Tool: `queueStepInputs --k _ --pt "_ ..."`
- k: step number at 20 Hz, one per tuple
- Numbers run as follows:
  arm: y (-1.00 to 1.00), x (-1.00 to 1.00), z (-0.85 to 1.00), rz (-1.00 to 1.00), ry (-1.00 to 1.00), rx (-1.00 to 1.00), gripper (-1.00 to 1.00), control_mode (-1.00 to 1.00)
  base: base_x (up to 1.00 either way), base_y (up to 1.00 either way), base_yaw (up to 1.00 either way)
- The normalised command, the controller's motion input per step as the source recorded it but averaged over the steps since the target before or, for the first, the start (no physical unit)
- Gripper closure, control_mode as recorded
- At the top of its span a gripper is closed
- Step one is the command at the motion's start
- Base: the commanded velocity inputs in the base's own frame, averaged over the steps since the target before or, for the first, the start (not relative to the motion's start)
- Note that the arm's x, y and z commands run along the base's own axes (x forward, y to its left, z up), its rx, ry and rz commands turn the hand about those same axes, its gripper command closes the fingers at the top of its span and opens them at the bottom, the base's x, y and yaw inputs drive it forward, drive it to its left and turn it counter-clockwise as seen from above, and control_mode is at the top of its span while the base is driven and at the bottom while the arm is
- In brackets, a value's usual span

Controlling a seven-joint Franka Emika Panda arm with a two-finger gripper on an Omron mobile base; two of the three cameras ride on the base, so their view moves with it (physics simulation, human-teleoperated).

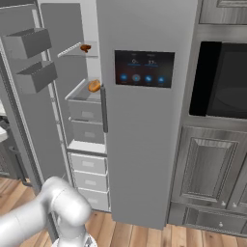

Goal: There's a chicken drumstick in the fridge that needs to be moved to the freezer for freezing. Pick up the chicken drumstick from the fridge, place it on any shelf in the freezer, and close the fridge and freezer doors when done.

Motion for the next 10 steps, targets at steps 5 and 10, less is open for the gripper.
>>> queueStepInputs --k 5,10 --pt "-0.23 0.33 0.0 0.0 0.0 0.0 -1.0 -1.0 0.0 0.0 0.0" --pt "-0.51 0.03 0.0 -0.02 0.0 0.03 -1.0 -1.0 0.0 0.0 0.0"
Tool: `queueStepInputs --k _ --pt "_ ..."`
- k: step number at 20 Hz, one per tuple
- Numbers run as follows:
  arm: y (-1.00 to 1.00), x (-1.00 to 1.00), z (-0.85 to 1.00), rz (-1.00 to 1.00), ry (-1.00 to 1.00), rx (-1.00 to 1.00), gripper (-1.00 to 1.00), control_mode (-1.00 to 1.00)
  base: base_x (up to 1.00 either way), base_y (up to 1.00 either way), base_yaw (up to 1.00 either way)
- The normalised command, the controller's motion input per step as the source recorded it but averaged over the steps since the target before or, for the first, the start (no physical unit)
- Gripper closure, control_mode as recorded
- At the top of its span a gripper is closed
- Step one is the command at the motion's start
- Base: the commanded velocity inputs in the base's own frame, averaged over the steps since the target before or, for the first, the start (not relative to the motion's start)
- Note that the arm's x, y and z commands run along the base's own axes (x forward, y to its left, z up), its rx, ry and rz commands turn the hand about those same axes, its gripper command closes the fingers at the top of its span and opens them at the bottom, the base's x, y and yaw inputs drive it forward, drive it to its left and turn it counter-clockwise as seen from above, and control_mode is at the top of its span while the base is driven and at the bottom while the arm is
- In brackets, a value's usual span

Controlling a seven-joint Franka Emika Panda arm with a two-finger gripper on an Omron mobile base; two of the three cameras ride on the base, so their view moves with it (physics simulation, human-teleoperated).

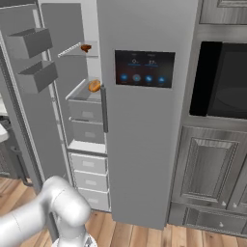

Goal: There's a chicken drumstick in the fridge that needs to be moved to the freezer for freezing. Pick up the chicken drumstick from the fridge, place it on any shelf in the freezer, and close the fridge and freezer doors when done.

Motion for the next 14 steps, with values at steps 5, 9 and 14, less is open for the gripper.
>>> queueStepInputs --k 5,9,14 --pt "-0.66 0.14 0.0 -0.01 0.0 0.05 -1.0 -1.0 0.0 0.0 0.0" --pt "-0.65 0.29 0.0 -0.01 0.0 0.05 -1.0 -1.0 0.0 0.0 0.0" --pt "-0.65 0.3 0.0 -0.01 0.0 0.05 -1.0 -1.0 0.0 0.0 0.0"
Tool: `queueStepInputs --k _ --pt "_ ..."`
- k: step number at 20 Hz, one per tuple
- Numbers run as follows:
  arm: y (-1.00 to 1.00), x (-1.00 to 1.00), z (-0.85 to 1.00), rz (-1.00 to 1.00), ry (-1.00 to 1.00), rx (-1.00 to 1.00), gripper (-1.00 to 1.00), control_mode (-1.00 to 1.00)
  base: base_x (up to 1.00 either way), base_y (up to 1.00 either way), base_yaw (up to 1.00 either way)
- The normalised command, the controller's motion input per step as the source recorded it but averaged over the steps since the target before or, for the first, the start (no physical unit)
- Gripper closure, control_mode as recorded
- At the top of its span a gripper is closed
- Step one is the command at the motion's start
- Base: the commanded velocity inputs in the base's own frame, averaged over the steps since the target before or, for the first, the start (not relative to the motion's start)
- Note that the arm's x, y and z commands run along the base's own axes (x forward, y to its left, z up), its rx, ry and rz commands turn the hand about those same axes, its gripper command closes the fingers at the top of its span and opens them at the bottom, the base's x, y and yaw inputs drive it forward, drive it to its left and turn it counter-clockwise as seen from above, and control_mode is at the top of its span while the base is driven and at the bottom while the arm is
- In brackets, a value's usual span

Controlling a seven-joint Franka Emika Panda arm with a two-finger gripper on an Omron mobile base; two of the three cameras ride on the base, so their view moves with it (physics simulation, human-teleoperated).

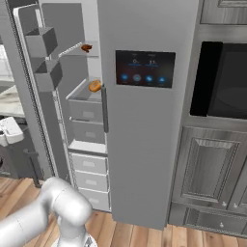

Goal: There's a chicken drumstick in the fridge that needs to be moved to the freezer for freezing. Pick up the chicken drumstick from the fridge, place it on any shelf in the freezer, and close the fridge and freezer doors when done.

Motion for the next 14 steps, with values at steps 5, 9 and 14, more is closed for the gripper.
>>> queueStepInputs --k 5,9,14 --pt "-0.69 0.28 0.0 0.0 0.0 0.06 -1.0 -1.0 0.0 0.0 0.0" --pt "-0.69 0.31 0.0 -0.01 0.0 0.06 -1.0 -1.0 0.0 0.0 0.0" --pt "-0.59 0.34 0.0 -0.02 0.0 0.04 -1.0 -1.0 0.0 0.0 0.0"
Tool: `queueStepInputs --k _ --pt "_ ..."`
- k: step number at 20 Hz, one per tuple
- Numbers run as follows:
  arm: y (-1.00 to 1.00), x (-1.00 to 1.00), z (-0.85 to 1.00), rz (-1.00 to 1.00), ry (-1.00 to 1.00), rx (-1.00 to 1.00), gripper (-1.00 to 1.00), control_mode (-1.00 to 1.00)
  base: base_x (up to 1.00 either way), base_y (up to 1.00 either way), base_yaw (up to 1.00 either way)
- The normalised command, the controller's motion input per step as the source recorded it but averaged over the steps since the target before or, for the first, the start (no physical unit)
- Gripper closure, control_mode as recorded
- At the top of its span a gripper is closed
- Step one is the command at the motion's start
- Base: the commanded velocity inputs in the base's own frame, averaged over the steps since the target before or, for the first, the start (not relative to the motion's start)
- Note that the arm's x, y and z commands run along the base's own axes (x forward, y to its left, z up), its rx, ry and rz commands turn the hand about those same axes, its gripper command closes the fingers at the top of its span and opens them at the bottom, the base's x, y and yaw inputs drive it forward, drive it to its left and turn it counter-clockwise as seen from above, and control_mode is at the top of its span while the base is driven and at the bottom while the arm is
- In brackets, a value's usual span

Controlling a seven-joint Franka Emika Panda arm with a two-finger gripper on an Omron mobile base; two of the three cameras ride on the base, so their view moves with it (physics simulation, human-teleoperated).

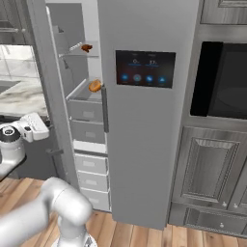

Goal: There's a chicken drumstick in the fridge that needs to be moved to the freezer for freezing. Pick up the chicken drumstick from the fridge, place it on any shelf in the freezer, and close the fridge and freezer doors when done.

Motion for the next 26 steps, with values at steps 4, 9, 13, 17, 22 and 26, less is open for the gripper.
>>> queueStepInputs --k 4,9,13,17,22,26 --pt "-0.59 0.29 0.0 -0.01 0.0 0.05 -1.0 -1.0 0.0 0.0 0.0" --pt "-0.6 0.23 0.0 0.0 0.0 0.05 -1.0 -1.0 0.0 0.0 0.0" --pt "-0.54 0.27 0.0 -0.03 0.0 0.02 -1.0 -1.0 0.0 0.0 0.0" --pt "-0.55 0.25 0.0 -0.03 0.0 0.03 -1.0 -1.0 0.0 0.0 0.0" --pt "-0.53 0.32 0.01 -0.01 0.0 0.04 -1.0 -1.0 0.0 0.0 0.0" --pt "-0.51 0.39 0.0 0.0 0.0 0.05 -1.0 -1.0 0.0 0.0 0.0"
